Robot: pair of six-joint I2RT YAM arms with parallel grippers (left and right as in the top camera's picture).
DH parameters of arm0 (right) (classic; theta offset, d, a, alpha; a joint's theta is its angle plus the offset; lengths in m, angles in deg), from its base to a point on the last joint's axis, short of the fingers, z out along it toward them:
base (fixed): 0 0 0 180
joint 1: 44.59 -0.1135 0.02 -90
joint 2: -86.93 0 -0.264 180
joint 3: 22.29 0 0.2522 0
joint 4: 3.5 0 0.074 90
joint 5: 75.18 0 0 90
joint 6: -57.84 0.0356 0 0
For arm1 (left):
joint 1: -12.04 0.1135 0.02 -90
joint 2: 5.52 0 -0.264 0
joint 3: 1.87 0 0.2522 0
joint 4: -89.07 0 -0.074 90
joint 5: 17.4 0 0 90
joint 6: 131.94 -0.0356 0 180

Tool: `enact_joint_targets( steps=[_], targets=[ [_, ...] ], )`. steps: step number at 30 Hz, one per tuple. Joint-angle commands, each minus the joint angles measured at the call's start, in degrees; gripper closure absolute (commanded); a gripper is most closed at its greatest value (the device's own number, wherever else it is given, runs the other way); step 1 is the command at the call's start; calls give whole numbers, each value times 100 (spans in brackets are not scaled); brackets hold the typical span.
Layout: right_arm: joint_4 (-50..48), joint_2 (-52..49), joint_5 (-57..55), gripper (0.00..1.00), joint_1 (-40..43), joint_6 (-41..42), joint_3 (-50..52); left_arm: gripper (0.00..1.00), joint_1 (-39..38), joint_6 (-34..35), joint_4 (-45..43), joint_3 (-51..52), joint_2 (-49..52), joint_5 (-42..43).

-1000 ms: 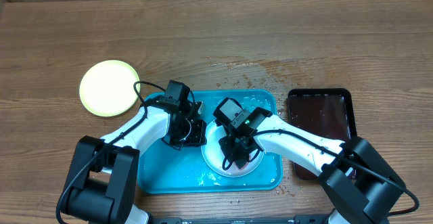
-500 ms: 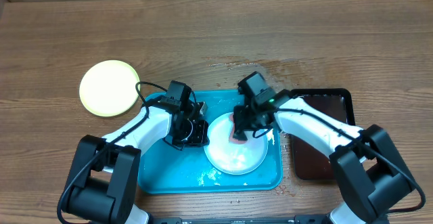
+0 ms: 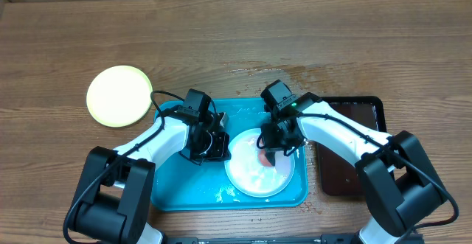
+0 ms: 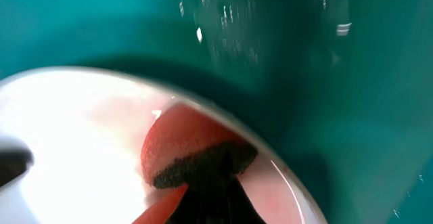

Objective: Clean dirty plates on tray and stack at the side
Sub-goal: 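Scrub the red sauce on the white plate with the sponge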

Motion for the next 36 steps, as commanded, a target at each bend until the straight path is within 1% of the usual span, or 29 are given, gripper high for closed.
enact_joint_targets(
  steps=[1, 5, 8, 11, 14, 15, 18, 21, 23, 26, 28, 32, 36],
  targets=[
    [437, -219, -258, 96, -177, -577, 17, 96, 11, 264, -46, 31, 66, 114],
    [748, -219, -221, 96, -321, -717, -33, 96, 11, 345, -111, 31, 66, 111],
    [686, -219, 13, 96, -455, -802, -35, 96, 11, 398, -195, 31, 66, 116],
    [490, -219, 603, 96, -522, -883, -70, 95, 11, 448, -197, 31, 66, 114],
    [243, -219, 1447, 96, -531, -828, -153, 96, 11, 474, -197, 31, 66, 116],
    [146, -219, 1644, 96, -531, -675, -166, 96, 11, 496, -201, 31, 66, 116],
    [-197, -219, 2070, 96, -531, 151, -175, 96, 11, 557, -201, 31, 66, 114],
    [-442, -219, 2063, 96, -531, 977, -175, 96, 11, 557, -199, 31, 66, 116],
    [-629, -219, 2061, 96, -531, 1327, -175, 96, 11, 557, -197, 31, 66, 120],
    [-887, -219, 1759, 96, -529, 1891, -175, 96, 11, 557, -192, 31, 66, 133],
    [-1121, -219, 1325, 96, -527, 2367, -175, 96, 11, 577, -175, 31, 66, 133],
    [-1547, -219, 855, 96, -463, 2667, -175, 96, 11, 577, -166, 31, 66, 133],
    [-1543, -219, 378, 96, -240, 2767, -175, 96, 11, 597, -153, 31, 66, 133]
  ],
)
